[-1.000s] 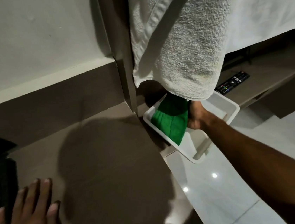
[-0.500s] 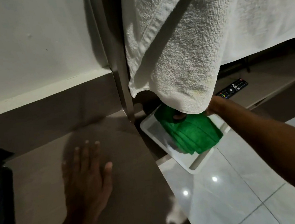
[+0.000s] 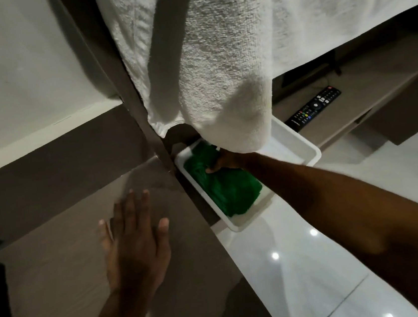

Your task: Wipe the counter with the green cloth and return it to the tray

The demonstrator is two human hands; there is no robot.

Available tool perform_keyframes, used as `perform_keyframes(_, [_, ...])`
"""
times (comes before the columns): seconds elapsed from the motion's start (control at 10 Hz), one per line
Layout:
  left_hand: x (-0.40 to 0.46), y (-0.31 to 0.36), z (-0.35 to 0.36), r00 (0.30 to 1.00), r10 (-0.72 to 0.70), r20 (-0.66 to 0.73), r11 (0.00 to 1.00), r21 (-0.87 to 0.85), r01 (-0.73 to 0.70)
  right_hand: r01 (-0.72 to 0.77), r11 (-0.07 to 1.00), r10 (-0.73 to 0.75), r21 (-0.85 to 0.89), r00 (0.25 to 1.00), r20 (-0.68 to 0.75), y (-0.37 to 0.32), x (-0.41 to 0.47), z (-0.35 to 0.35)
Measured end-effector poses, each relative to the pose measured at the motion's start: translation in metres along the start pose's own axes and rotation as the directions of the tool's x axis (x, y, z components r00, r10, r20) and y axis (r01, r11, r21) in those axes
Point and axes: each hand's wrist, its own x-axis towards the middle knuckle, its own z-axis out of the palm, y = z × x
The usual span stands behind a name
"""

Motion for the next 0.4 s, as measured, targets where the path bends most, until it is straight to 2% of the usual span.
perform_keyframes(0.1, [0.004,0.006,0.000,1.000,0.009,0.017,1.000,0.016,-0.009,0.024,1.000,-0.026,-0.020,0.994,-0.111,0.008,-0.014,-0.008])
perform_keyframes(0.2, [0.006,0.012,0.004,1.000,0.020,0.012,1.000,-0.001,-0.020,0.079,0.987,-0.121,-0.141,0.940,-0.319,0.017,-0.052,-0.034])
perform_keyframes(0.3, [0.012,0.015,0.008,0.999,0.018,0.031,1.000,-0.008,-0.018,0.035,0.899,-0.294,-0.436,0.787,-0.542,0.050,-0.101,-0.053])
perform_keyframes(0.4, [0.017,0.027,0.017,0.997,0.057,0.059,0.998,0.015,-0.058,0.000,0.816,-0.327,-0.579,0.825,-0.461,0.101,-0.119,-0.028])
